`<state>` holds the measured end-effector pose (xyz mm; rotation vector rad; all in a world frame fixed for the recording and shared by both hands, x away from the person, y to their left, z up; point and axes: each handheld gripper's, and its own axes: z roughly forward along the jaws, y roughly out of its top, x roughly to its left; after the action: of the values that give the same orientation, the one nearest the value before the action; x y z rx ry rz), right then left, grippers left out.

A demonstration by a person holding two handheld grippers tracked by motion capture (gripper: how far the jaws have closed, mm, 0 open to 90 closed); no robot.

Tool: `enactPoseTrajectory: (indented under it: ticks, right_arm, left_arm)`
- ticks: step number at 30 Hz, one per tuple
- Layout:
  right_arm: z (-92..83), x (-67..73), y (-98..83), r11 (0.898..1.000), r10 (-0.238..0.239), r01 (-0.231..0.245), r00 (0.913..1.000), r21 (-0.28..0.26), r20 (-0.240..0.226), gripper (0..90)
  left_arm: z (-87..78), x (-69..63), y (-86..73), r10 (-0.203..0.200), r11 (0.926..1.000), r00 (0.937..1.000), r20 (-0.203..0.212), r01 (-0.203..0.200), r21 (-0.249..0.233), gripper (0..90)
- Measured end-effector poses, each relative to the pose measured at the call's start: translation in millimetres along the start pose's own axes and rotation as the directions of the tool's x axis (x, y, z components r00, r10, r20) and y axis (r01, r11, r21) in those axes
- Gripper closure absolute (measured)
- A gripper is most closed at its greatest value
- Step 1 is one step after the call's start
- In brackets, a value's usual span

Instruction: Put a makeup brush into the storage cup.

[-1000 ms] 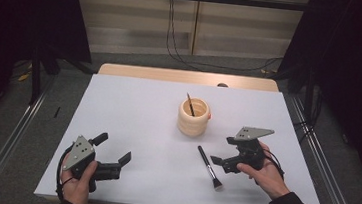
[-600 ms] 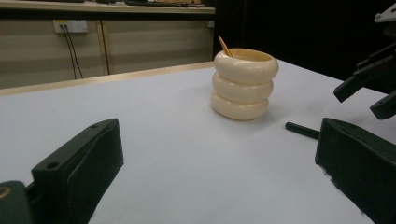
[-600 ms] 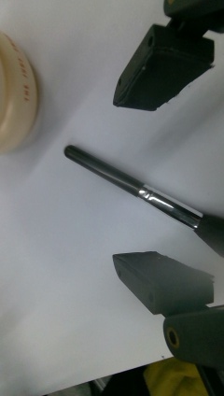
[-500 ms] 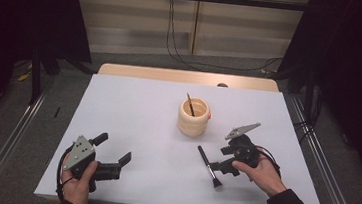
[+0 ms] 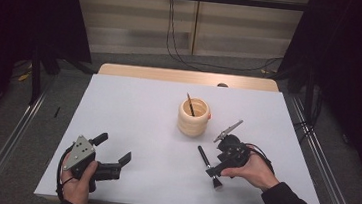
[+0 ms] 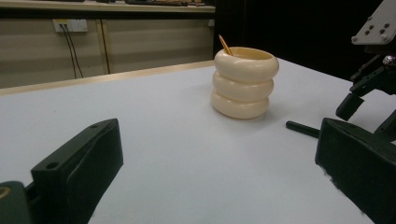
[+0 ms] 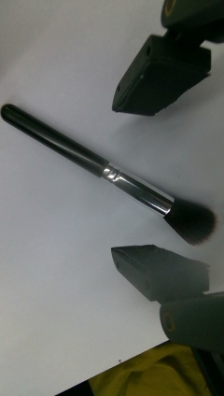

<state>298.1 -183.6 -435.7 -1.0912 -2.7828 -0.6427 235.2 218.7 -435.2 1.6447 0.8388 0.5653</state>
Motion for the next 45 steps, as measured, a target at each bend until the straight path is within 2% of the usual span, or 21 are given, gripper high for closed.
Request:
enactPoseTrajectory:
  ticks: [1,2,4,8,9,13,16,19,20,21,25,27,32,34,36,39,40,45]
  right_arm:
    - [1.0,0.2,0.7,1.000,-0.011,0.011,0.9999,0.007,0.008,32.0]
    - [1.7,1.7,1.4,1.000,-0.003,0.002,0.9999,0.014,0.014,35.0]
    - [3.8,2.5,2.6,0.999,0.010,-0.011,0.9999,0.034,0.013,35.7]
    - [5.8,0.5,2.8,0.997,0.036,-0.035,0.9993,0.068,-0.006,44.0]
    - [6.4,0.7,2.7,0.997,0.044,-0.042,0.9989,0.072,-0.019,45.0]
    - [6.7,-0.4,3.9,0.993,0.039,-0.036,0.9990,0.110,-0.024,50.5]
    - [7.1,-0.8,5.4,0.990,0.065,-0.061,0.9975,0.126,-0.029,54.0]
    - [9.9,-1.5,6.8,0.989,0.063,-0.060,0.9977,0.136,-0.023,56.0]
    - [10.3,-0.1,7.7,0.987,0.075,-0.072,0.9971,0.142,-0.015,57.0]
    - [11.3,-0.1,7.8,0.988,0.058,-0.055,0.9983,0.142,-0.012,57.5]
    - [14.2,1.9,8.1,0.990,0.054,-0.053,0.9985,0.129,-0.004,62.1]
    - [14.0,1.7,8.3,0.987,0.056,-0.055,0.9984,0.149,0.004,65.1]
    - [17.1,1.2,7.0,0.986,0.039,-0.041,0.9992,0.160,0.012,69.4]
    - [17.4,0.4,7.4,0.986,0.041,-0.044,0.9989,0.163,0.021,72.6]
    - [18.0,-0.7,7.2,0.986,0.052,-0.053,0.9986,0.158,0.010,74.3]
    - [17.7,-2.3,6.8,0.986,0.045,-0.047,0.9989,0.163,0.015,75.1]
    - [18.1,-1.6,7.0,0.986,0.056,-0.057,0.9984,0.156,0.011,75.5]
    - [17.6,-3.1,6.2,0.986,0.031,-0.033,0.9994,0.163,0.014,77.3]
  left_arm:
    - [0.0,0.0,0.0,0.000,1.0000,1.0000,0.001,0.000,0.000,0.8]
    - [0.0,0.0,0.0,0.000,1.0000,1.0000,0.001,0.000,0.000,0.8]
    - [0.0,0.1,0.0,0.001,1.0000,1.0000,0.001,-0.001,0.000,0.8]
    - [0.2,0.0,-0.1,0.000,1.0000,1.0000,0.003,0.000,0.000,0.8]
    - [0.2,-0.1,-0.1,0.000,1.0000,1.0000,0.003,0.000,0.000,0.8]
    - [0.3,0.5,-0.1,0.004,1.0000,1.0000,0.008,-0.004,0.004,0.8]
    - [0.4,0.1,-0.2,0.000,1.0000,1.0000,0.009,0.000,0.000,0.8]
    - [0.3,0.2,-0.2,0.000,1.0000,1.0000,0.009,0.000,0.002,0.8]
    - [0.4,0.2,-0.2,0.000,1.0000,1.0000,0.010,0.000,0.001,0.8]
    - [0.3,0.5,-0.2,0.003,1.0000,1.0000,0.009,-0.003,0.003,0.8]
    - [0.4,0.1,-0.3,-0.001,1.0000,0.9999,0.010,0.001,0.002,0.8]
    - [0.4,0.3,-0.4,0.002,1.0000,1.0000,0.009,-0.002,0.004,0.8]
    - [0.6,-0.1,-0.4,0.000,1.0000,1.0000,0.009,0.000,0.004,0.8]
    - [0.6,-0.2,-0.4,-0.001,1.0000,0.9999,0.011,0.001,0.003,0.9]
    - [0.5,-0.1,-0.4,0.000,1.0000,0.9999,0.010,0.000,0.003,0.9]
    - [0.7,-0.2,-0.5,-0.001,1.0000,0.9999,0.012,0.001,0.004,0.9]
    - [0.8,-0.1,-0.4,0.001,1.0000,0.9999,0.011,-0.001,0.004,0.9]
    - [0.7,-0.2,-0.5,0.000,1.0000,0.9999,0.012,0.000,0.004,0.9]
